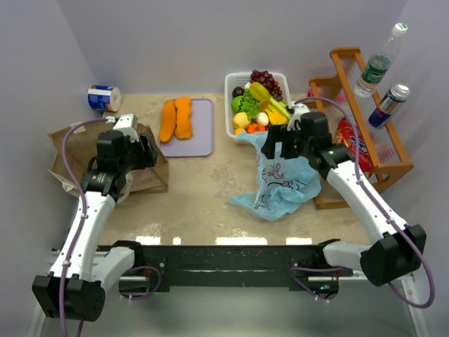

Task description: Place the mixed food into the grocery bags and tie them

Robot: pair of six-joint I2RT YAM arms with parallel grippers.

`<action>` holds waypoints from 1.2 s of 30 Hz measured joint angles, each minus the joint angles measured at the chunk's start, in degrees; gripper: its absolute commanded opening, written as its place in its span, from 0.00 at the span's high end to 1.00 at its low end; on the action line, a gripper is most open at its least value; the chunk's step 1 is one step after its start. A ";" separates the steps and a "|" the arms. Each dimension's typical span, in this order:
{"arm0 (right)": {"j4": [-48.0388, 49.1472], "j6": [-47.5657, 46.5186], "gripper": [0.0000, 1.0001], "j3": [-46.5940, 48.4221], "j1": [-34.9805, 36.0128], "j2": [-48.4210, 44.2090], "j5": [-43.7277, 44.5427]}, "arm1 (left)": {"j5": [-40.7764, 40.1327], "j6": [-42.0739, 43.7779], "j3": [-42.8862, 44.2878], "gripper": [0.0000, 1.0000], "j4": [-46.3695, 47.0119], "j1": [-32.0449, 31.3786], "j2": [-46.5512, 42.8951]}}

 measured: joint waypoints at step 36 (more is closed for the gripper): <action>-0.33 1.22 0.96 66.20 21.73 51.25 5.35 | 28.61 16.39 15.50 1.00 -6.67 -1.99 -16.24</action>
